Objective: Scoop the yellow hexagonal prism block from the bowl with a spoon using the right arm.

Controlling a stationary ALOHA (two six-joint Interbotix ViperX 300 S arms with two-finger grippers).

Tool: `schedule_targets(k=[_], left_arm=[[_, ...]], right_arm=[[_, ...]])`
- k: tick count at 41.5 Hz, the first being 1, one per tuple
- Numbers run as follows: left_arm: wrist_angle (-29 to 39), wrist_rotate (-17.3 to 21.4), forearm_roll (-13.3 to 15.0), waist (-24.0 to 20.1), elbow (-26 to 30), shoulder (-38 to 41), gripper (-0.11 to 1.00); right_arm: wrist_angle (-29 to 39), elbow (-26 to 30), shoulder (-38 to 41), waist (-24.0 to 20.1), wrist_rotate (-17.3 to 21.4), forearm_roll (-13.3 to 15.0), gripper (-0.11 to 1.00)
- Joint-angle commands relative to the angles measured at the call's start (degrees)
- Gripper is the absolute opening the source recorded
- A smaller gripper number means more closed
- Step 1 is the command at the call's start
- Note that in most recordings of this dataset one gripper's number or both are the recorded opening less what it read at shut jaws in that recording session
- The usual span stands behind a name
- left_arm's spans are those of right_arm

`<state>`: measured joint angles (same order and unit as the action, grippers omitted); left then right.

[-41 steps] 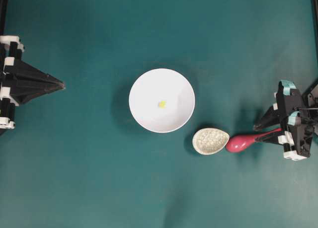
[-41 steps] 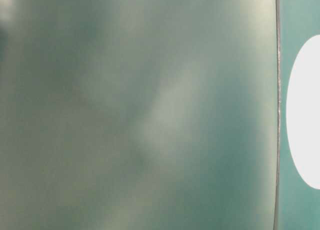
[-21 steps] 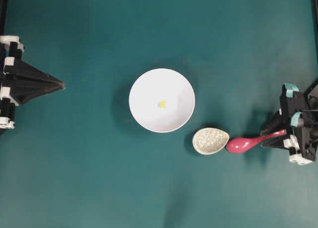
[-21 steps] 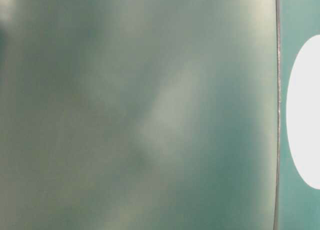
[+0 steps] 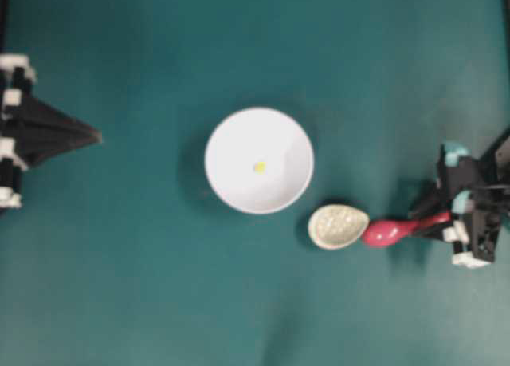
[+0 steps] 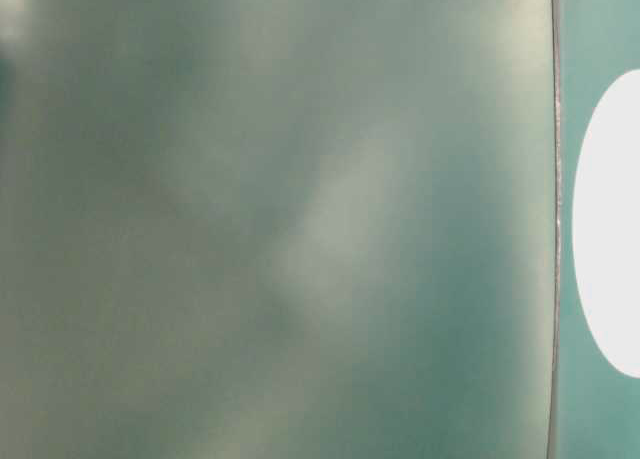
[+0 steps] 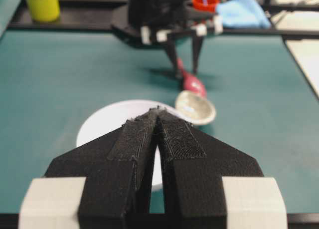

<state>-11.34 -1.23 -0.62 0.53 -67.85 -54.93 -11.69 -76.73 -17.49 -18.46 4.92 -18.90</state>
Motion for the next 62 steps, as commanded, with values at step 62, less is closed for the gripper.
schedule_targets(k=[62], left_arm=[[-0.7,-0.09,-0.09,0.35,1.32,0.53,0.0]], right_arm=[[16.0,9.84,-6.33,1.41,-1.67,2.29,0.29]])
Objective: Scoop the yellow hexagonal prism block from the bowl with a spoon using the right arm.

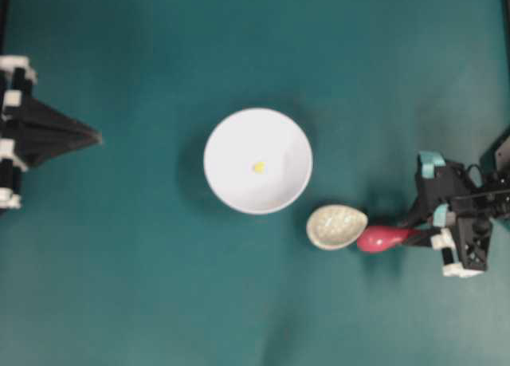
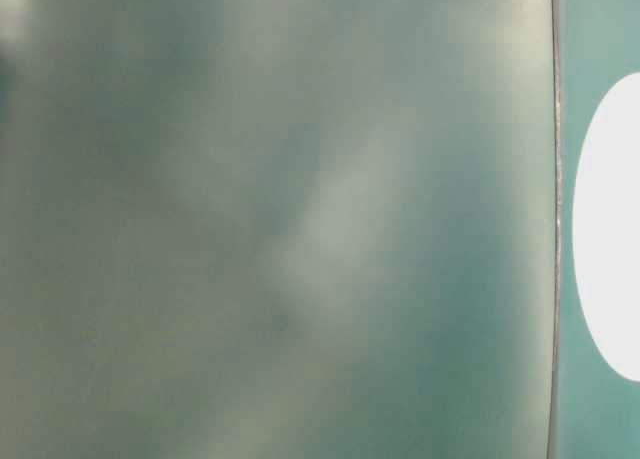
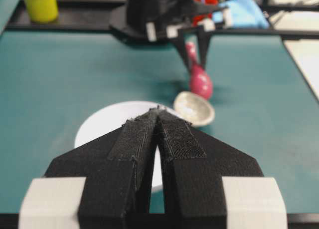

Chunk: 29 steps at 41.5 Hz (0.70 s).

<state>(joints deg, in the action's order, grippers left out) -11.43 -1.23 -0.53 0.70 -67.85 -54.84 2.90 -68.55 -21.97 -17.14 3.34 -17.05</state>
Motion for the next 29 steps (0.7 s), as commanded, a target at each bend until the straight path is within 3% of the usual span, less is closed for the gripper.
schedule_targets(k=[1,15,29], left_arm=[[-0.62,-0.09,-0.18,0.18,1.32,0.44,0.0],[-0.62,-0.09,-0.18,0.18,1.32,0.44,0.0],[-0.62,0.0,-0.09,0.18,1.32,0.44,0.0]], right_arm=[[2.02,1.85,-2.2,0.09,-0.09,0.7,0.29],[8.96,6.77,-8.0,0.53,0.0,7.12,0.29],[9.14,10.2,-2.64,6.24,0.0,14.33,0.29]])
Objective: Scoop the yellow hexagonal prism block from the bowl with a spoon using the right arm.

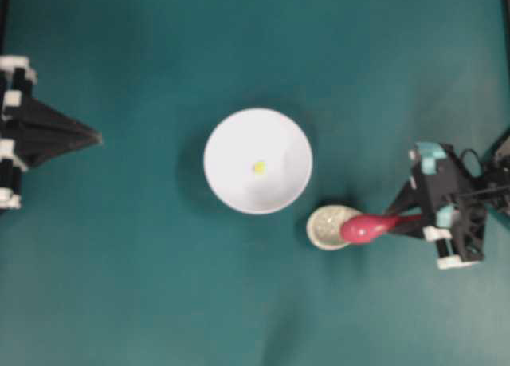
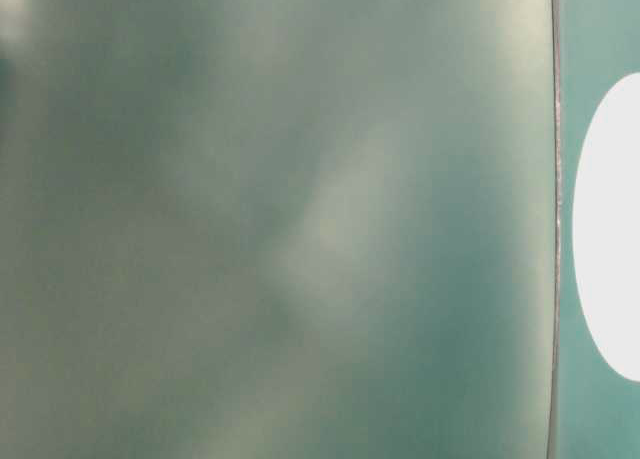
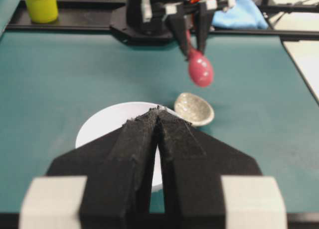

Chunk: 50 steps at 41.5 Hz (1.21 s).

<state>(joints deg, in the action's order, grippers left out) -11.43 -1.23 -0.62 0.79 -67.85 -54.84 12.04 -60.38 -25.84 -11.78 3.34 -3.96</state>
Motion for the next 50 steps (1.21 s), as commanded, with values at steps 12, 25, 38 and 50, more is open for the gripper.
schedule_targets(k=[12,25,38,50], left_arm=[[-0.44,0.0,-0.09,0.09,1.23,0.44,0.0],[-0.18,0.0,-0.09,0.09,1.23,0.44,0.0],[0.09,0.26,-0.09,0.09,1.23,0.44,0.0],[0.09,0.53,-0.09,0.09,1.23,0.44,0.0]], right_arm=[[7.47,7.65,9.76,1.32,0.0,8.35,0.29],[16.26,11.87,13.97,0.88,0.0,17.58,0.29],[16.7,11.69,13.97,-1.23,-0.35,20.65,0.28],[16.7,11.6,13.97,-2.9,-0.62,21.36,0.28]])
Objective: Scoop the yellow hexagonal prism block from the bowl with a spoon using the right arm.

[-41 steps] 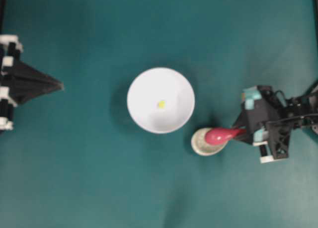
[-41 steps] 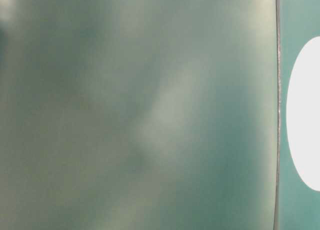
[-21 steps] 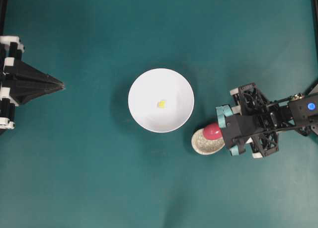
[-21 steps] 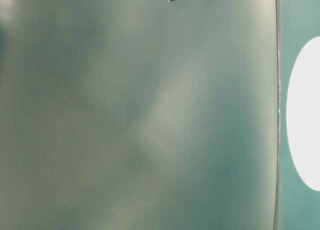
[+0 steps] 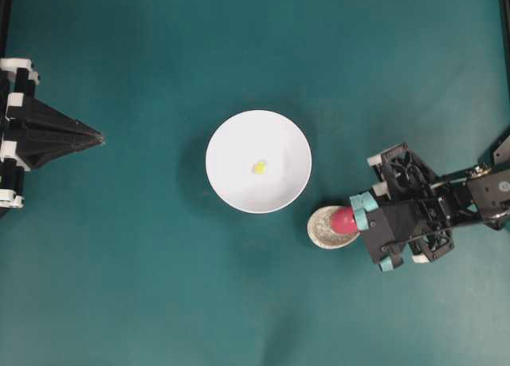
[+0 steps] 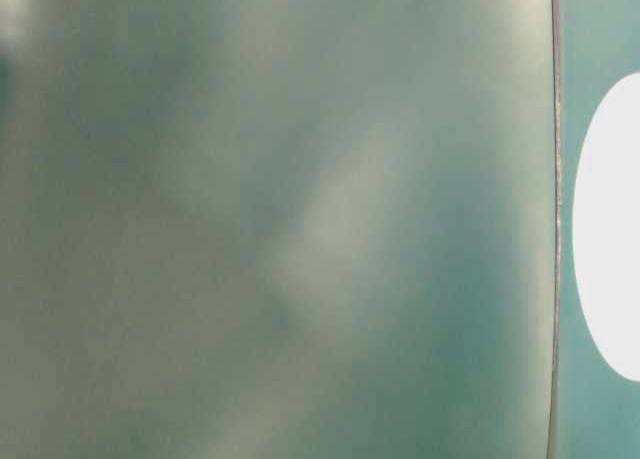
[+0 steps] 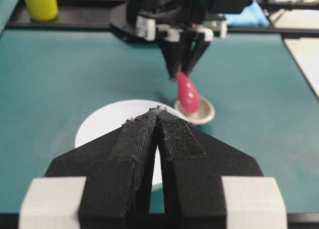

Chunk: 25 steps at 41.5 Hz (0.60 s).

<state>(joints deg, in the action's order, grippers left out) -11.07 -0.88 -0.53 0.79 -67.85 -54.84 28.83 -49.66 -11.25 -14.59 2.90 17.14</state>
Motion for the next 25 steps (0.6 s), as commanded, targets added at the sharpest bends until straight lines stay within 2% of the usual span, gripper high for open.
schedule_targets(k=[1,14,21,25], left_arm=[[-0.26,0.18,-0.18,0.09,1.23,0.44,0.0],[-0.26,0.09,-0.09,0.09,1.23,0.44,0.0],[-0.18,0.09,-0.18,0.09,1.23,0.44,0.0],[-0.18,0.09,-0.09,0.09,1.14,0.44,0.0]], right_arm=[[0.0,0.88,-0.62,-0.09,-0.18,0.26,0.28],[0.0,1.05,-0.62,-0.09,-3.16,0.62,0.28],[0.09,1.05,-0.62,0.0,-3.43,0.7,0.46],[0.62,1.05,-0.62,-0.09,-3.43,0.7,0.5]])
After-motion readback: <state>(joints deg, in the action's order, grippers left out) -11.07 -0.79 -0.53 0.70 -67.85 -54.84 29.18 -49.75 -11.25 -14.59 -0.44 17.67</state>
